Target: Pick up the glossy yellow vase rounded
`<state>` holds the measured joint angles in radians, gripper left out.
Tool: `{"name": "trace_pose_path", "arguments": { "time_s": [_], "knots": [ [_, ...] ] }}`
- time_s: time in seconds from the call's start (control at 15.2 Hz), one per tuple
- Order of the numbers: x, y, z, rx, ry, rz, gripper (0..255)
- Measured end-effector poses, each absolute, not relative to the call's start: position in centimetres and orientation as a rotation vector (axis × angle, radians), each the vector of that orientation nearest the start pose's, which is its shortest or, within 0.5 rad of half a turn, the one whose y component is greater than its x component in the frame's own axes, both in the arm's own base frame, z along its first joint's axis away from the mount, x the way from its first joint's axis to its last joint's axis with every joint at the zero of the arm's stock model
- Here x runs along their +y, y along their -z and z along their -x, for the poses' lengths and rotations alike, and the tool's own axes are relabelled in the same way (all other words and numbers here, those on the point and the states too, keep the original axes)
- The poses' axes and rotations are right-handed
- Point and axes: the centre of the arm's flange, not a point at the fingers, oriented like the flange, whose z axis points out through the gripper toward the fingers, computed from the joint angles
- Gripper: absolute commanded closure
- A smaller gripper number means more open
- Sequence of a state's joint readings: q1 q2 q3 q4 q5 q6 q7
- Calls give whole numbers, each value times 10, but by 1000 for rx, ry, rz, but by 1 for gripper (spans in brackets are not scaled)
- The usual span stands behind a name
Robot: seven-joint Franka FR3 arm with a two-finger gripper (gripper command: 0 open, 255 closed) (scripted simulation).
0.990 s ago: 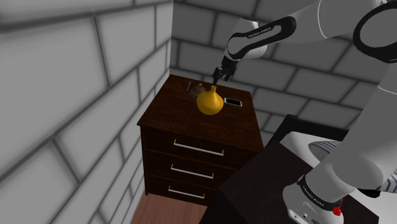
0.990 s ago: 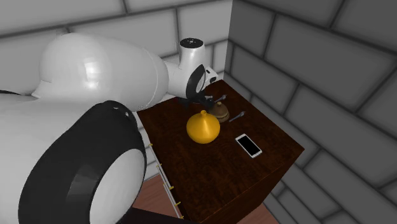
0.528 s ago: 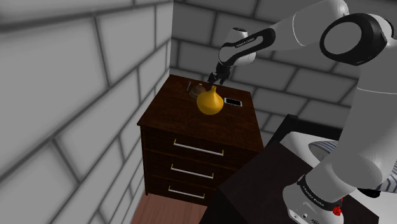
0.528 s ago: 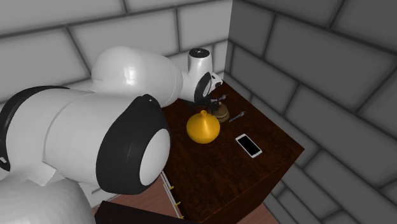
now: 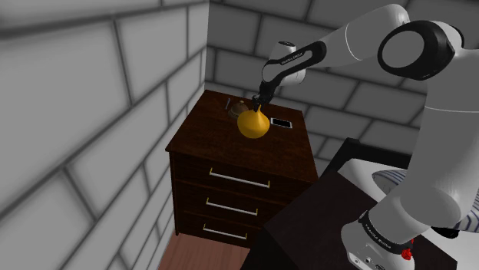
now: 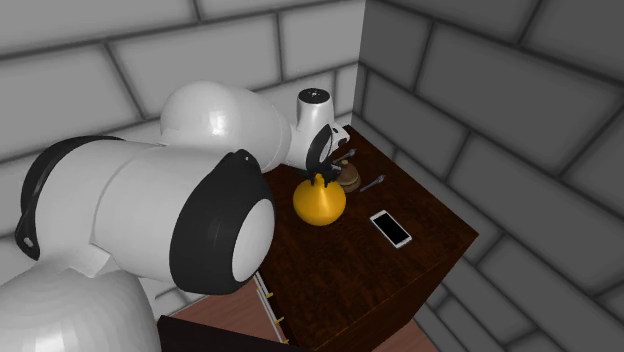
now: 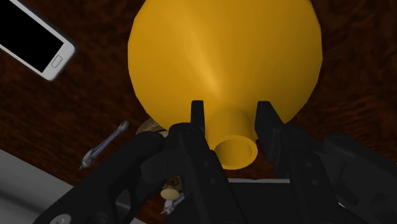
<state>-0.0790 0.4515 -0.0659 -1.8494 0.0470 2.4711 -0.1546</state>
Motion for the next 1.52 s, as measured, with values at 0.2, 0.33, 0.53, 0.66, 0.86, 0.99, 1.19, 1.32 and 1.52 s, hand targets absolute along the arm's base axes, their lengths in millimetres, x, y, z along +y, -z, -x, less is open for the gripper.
{"name": "trace_pose_path", "arguments": {
  "time_s": [0.2, 0.33, 0.53, 0.66, 0.86, 0.99, 1.19, 1.32, 1.52],
  "knots": [
    [-92, -297, -652, 24, 270, 3151, 255],
    [-92, -297, -652, 24, 270, 3151, 255],
    [-92, -297, -652, 24, 270, 3151, 255],
    [-92, -302, -651, 24, 267, 3151, 255],
    [-90, -317, -650, 24, 267, 3151, 255],
    [-91, -327, -651, 24, 267, 3151, 255],
    [-91, -343, -651, 24, 267, 3151, 255],
    [-92, -354, -651, 24, 267, 3152, 255],
    [-92, -368, -651, 24, 267, 3151, 255]
  ]
}}
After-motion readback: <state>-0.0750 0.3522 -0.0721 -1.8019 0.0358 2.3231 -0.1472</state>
